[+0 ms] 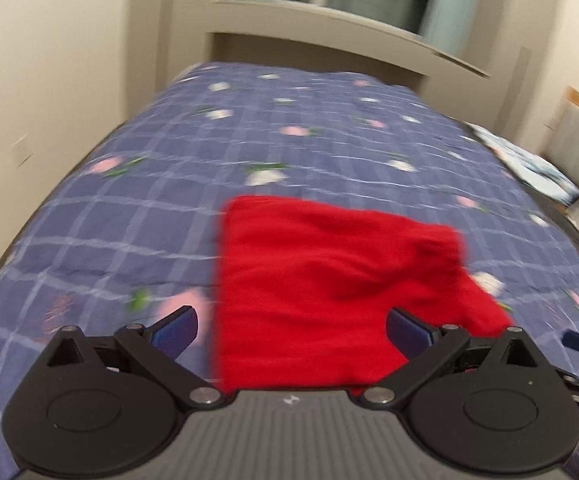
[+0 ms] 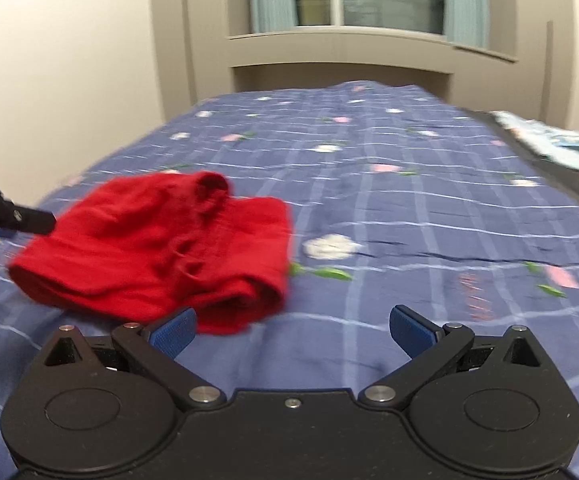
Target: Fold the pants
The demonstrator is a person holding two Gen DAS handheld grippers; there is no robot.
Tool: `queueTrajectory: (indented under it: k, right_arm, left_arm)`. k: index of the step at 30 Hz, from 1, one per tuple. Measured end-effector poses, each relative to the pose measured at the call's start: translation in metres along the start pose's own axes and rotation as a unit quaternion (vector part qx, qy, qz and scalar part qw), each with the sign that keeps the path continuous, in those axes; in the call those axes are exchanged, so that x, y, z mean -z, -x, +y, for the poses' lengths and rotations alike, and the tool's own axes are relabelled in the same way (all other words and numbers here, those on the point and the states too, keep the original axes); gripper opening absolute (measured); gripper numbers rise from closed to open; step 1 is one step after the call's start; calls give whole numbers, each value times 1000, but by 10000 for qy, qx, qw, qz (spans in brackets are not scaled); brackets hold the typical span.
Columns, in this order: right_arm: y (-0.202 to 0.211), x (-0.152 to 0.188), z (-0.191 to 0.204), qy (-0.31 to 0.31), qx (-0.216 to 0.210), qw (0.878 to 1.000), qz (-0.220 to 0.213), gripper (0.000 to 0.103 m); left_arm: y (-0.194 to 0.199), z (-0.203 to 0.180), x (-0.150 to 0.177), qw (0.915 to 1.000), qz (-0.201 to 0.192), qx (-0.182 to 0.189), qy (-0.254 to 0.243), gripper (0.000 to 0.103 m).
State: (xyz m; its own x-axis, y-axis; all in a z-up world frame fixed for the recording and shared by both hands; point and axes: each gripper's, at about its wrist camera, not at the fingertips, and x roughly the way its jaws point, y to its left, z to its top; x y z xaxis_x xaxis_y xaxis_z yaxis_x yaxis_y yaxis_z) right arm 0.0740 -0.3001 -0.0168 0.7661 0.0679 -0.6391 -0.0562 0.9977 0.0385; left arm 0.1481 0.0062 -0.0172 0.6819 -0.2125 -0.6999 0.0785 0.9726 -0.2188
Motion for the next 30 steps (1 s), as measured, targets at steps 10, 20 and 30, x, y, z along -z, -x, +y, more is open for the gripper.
queueTrajectory:
  k: [10, 20, 30]
  right_arm:
    - [-69, -56, 27, -697, -1274, 9889, 326, 102]
    - [-99, -54, 35, -1611, -1398, 9739, 776, 85]
    - [-92, -46, 18, -1798, -1178, 9736, 764, 28]
  left_arm:
    - [-32, 77, -7, 9875, 367, -29, 1534, 102]
    - [-50, 67, 11, 9888, 791, -1, 1265, 102]
    - [-48, 54, 11, 9907, 841, -159, 1053, 102]
